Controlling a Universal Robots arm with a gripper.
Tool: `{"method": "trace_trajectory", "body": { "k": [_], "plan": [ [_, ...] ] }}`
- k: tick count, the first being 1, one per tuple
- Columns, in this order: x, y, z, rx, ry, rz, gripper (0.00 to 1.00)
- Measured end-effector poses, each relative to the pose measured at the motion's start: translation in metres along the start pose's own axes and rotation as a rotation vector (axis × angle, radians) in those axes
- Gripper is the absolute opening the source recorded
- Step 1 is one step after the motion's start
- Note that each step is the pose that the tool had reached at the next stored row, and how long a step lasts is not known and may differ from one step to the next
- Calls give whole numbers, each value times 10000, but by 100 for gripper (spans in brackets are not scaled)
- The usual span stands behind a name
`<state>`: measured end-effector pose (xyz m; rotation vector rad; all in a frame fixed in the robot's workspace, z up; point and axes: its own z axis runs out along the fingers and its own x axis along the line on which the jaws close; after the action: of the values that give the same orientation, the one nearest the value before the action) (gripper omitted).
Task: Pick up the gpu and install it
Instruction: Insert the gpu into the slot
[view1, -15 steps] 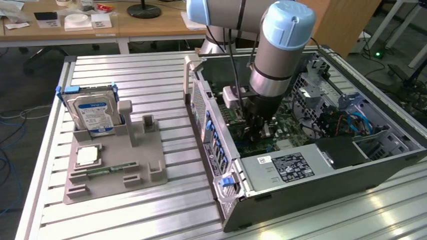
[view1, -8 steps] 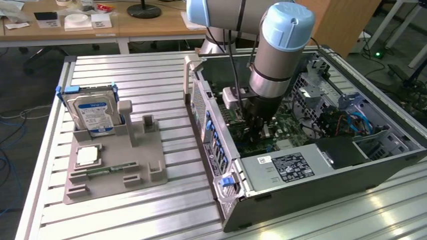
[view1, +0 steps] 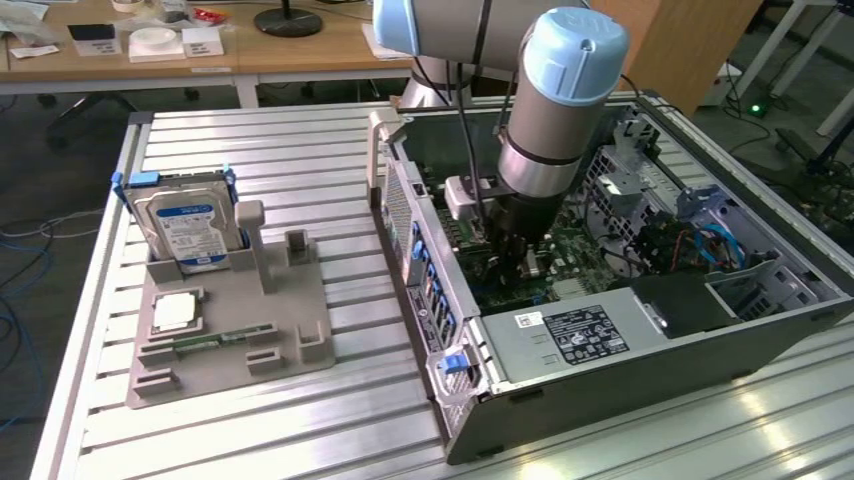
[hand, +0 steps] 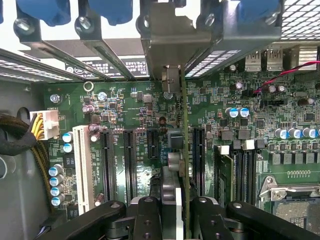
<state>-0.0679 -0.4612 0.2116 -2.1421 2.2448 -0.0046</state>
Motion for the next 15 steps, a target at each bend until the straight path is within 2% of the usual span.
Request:
{"method": "trace_trajectory", "body": {
  "k": [3,15],
  "plan": [
    [1,2,23,-7,12,0,28],
    [0,1,34,5,-4,1,28]
  ]
}}
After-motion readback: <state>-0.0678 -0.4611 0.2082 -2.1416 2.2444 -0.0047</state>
